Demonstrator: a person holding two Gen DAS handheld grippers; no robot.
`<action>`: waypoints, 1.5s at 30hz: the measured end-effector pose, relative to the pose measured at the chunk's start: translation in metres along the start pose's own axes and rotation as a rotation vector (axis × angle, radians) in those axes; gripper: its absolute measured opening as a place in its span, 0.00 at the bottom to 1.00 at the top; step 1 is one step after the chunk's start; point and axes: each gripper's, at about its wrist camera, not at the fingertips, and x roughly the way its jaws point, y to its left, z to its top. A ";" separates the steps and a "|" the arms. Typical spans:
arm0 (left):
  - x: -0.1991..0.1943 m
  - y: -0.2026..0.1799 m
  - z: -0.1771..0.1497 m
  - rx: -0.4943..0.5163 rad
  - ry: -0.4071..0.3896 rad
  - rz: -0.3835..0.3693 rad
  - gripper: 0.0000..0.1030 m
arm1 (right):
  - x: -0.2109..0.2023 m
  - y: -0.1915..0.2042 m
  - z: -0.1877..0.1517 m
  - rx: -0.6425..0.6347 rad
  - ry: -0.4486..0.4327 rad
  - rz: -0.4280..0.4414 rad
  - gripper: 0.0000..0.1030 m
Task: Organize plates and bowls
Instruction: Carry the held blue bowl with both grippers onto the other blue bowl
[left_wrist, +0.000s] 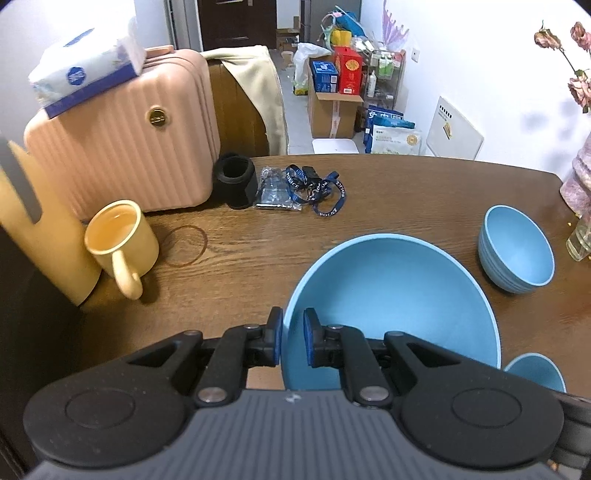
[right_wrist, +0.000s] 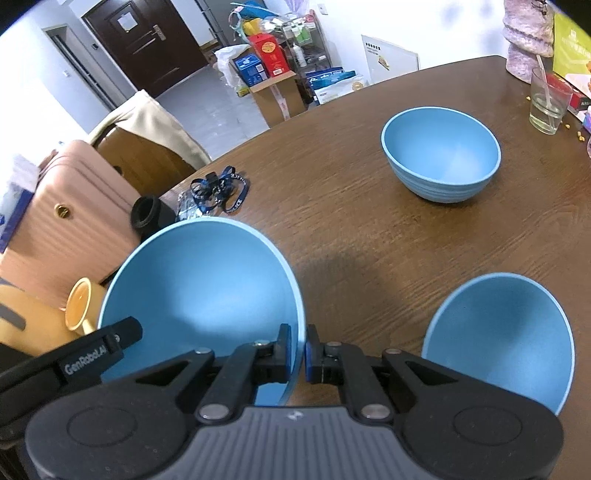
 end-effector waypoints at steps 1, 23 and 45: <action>-0.004 -0.001 -0.003 -0.002 -0.003 0.003 0.12 | -0.003 -0.002 -0.002 -0.004 0.000 0.004 0.06; -0.080 -0.030 -0.075 -0.100 -0.069 0.019 0.12 | -0.066 -0.049 -0.039 -0.105 -0.011 0.066 0.06; -0.112 -0.102 -0.109 -0.069 -0.103 -0.052 0.12 | -0.115 -0.136 -0.048 -0.056 -0.073 0.050 0.06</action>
